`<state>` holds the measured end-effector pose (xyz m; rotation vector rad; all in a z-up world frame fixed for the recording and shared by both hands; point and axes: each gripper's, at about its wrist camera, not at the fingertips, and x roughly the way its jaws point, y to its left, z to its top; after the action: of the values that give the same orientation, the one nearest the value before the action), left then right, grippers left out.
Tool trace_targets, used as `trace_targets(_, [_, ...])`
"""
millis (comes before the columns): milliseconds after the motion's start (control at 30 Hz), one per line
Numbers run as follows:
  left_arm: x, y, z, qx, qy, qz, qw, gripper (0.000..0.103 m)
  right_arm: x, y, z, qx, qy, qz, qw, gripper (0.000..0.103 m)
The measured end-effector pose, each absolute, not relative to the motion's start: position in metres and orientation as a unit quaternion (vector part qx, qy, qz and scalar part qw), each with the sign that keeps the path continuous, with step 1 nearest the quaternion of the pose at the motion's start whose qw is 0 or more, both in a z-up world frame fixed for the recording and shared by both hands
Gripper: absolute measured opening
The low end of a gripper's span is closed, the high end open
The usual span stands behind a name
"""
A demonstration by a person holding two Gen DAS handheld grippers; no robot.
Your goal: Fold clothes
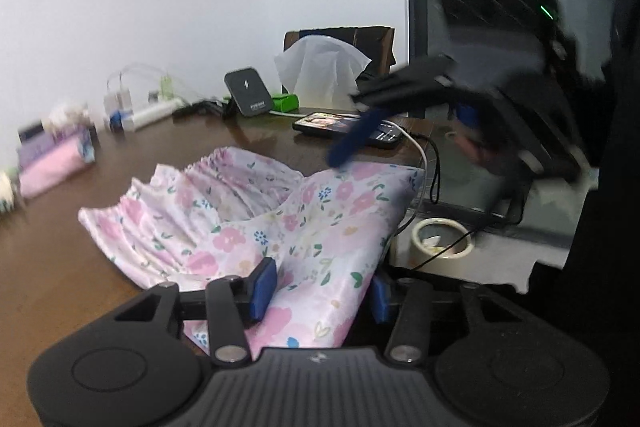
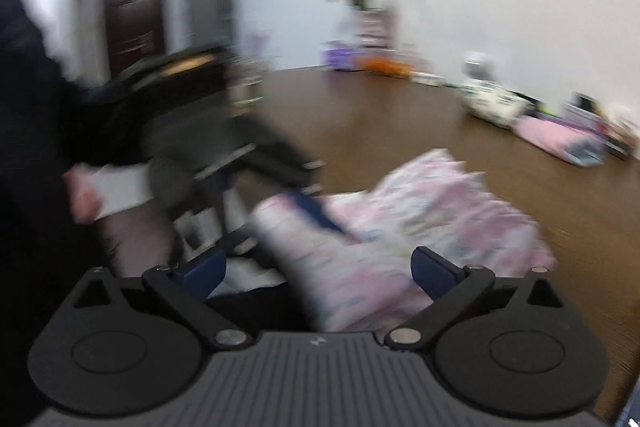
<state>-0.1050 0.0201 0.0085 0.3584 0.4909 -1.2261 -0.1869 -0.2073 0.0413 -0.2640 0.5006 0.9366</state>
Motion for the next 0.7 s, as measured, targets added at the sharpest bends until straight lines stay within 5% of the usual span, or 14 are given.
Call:
trace_targets(167, [-0.097, 0.021, 0.021, 0.147, 0.287, -0.596, 0.735, 0.043, -0.201, -0.188, 0.018, -0.259, 0.203, 0.438, 0.837, 0.090])
trace_targets(267, [-0.105, 0.020, 0.029, 0.179, 0.297, -0.598, 0.723, 0.044, -0.192, -0.192, 0.017, -0.254, 0.212, 0.456, 0.826, 0.062])
trace_targets(333, [-0.108, 0.025, 0.035, 0.190, 0.296, -0.600, 0.718, 0.054, -0.182, -0.200, 0.019, -0.218, 0.224, 0.461, 0.831, 0.028])
trace_targets(367, [-0.109, 0.029, 0.037, 0.193, 0.292, -0.600, 0.719, 0.069, -0.176, -0.206, 0.019, -0.192, 0.230, 0.462, 0.835, 0.026])
trace_targets(400, [-0.111, 0.034, 0.039, 0.197, 0.288, -0.600, 0.720, 0.074, -0.169, -0.214, 0.019, -0.159, 0.239, 0.465, 0.837, 0.025])
trace_targets(700, [-0.109, 0.036, 0.027, 0.212, 0.206, -0.591, 0.751, 0.073, -0.124, -0.272, 0.010, 0.105, 0.289, 0.504, 0.807, 0.018])
